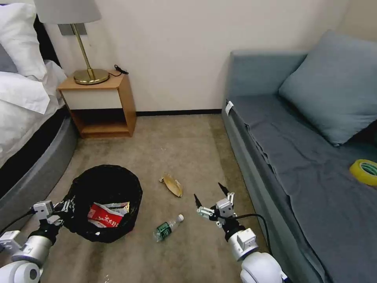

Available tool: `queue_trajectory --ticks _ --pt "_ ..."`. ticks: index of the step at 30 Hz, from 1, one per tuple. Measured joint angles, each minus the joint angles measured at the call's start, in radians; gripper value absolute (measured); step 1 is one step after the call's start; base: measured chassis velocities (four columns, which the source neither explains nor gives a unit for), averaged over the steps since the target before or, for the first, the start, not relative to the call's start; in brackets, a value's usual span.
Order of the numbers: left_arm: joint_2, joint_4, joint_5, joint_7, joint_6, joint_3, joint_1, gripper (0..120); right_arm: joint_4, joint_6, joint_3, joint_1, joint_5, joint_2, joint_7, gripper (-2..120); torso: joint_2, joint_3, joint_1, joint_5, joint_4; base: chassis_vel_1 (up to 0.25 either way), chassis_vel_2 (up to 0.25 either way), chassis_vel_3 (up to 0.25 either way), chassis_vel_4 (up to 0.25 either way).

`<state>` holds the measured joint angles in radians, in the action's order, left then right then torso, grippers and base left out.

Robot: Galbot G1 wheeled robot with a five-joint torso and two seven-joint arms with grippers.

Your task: Pick up the trash bin, then pick up the garbage on the floor and place it into the trash bin.

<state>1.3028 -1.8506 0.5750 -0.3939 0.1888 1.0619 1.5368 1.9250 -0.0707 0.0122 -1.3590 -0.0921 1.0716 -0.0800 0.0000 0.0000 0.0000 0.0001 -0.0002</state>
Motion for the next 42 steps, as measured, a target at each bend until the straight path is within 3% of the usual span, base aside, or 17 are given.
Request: queue_trajectory --ticks 2,5,8,15,17,19,21,22,24,25,28,32,34,35,42 --pt "0.0 0.001 -0.002 0.0 0.0 0.001 0.0 6 -0.005 -0.001 -0.008 0.007 0.0 -0.006 0.006 100 0.0 0.0 0.0 0.0 -0.0001 0.0 0.0 0.0 0.0" --pt "-0.002 0.015 -0.018 -0.003 -0.003 0.017 0.007 6 -0.093 0.006 -0.18 0.184 -0.035 -0.092 0.088 100 0.0 0.0 0.0 0.0001 0.0002 0.002 -0.019 -0.01 0.01" --pt "-0.005 0.02 -0.018 -0.008 -0.006 0.028 0.015 6 -0.14 0.014 -0.261 0.278 -0.056 -0.113 0.127 100 0.0 0.0 0.0 -0.0002 0.0003 0.0 0.0 0.0 0.0" --pt "-0.01 0.042 -0.025 -0.018 -0.018 0.062 0.026 6 -0.285 0.023 -0.437 0.484 -0.11 -0.107 0.213 100 0.0 0.0 0.0 0.0 0.0001 0.0 0.0 0.0 0.0" --pt "-0.01 0.053 -0.027 -0.019 -0.023 0.072 0.029 6 -0.387 0.025 -0.542 0.627 -0.137 -0.08 0.291 100 0.0 0.0 0.0 -0.0003 0.0003 0.0 0.0 0.0 0.0" --pt "-0.009 0.055 -0.027 -0.02 -0.024 0.074 0.03 6 -0.408 0.026 -0.563 0.656 -0.143 -0.073 0.311 100 0.0 0.0 0.0 -0.0001 0.0004 0.0 0.0 0.0 0.0" --pt "-0.008 0.057 -0.026 -0.022 -0.026 0.078 0.032 6 -0.474 0.029 -0.623 0.735 -0.15 -0.041 0.387 100 0.0 0.0 0.0 -0.0006 0.0001 0.0 0.0 0.0 0.0" --pt "-0.007 0.057 -0.025 -0.022 -0.026 0.08 0.031 6 -0.523 0.04 -0.663 0.793 -0.152 -0.005 0.481 100 0.0 0.0 0.0 -0.0002 0.0001 0.0 0.0 0.0 0.0" --pt "-0.007 0.057 -0.025 -0.022 -0.026 0.082 0.031 6 -0.542 0.044 -0.677 0.812 -0.151 0.009 0.522 100 0.0 0.0 0.0 -0.0001 0.0003 0.0 0.0 0.0 0.0" --pt "-0.006 0.057 -0.024 -0.022 -0.026 0.084 0.03 6 -0.587 0.053 -0.703 0.853 -0.151 0.044 0.626 100 0.0 0.0 0.0 -0.0002 0.0004 0.0 0.0 0.0 0.0" --pt "-0.003 0.057 -0.02 -0.022 -0.026 0.091 0.027 6 -0.692 0.071 -0.759 0.937 -0.144 0.128 0.802 100 0.0 0.0 0.0 -0.0002 0.0004 0.0 0.0 0.0 0.0" --pt "0.002 0.057 -0.018 -0.021 -0.026 0.096 0.025 6 -0.803 0.085 -0.79 0.996 -0.121 0.2 0.898 100 0.0 0.0 0.0 -0.0003 0.0004 0.0 0.0 0.0 0.0" --pt "0.002 0.057 -0.018 -0.021 -0.026 0.096 0.025 6 -0.803 0.085 -0.79 0.996 -0.121 0.2 0.898 100 0.0 0.0 0.0 -0.0003 0.0004 0.0 0.0 0.0 0.0" --pt "0.005 0.058 -0.016 -0.021 -0.026 0.099 0.025 6 -0.89 0.083 -0.795 1.013 -0.092 0.241 0.929 100 0.0 0.0 0.0 -0.0003 0.0005 0.0 0.0 0.0 0.0" --pt "0.01 0.059 -0.01 -0.022 -0.028 0.103 0.025 6 -1.132 0.018 -0.779 1.021 0.001 0.337 0.957 100 0.0 0.0 0.0 -0.0002 0.0002 0.0 0.0 0.0 0.0"
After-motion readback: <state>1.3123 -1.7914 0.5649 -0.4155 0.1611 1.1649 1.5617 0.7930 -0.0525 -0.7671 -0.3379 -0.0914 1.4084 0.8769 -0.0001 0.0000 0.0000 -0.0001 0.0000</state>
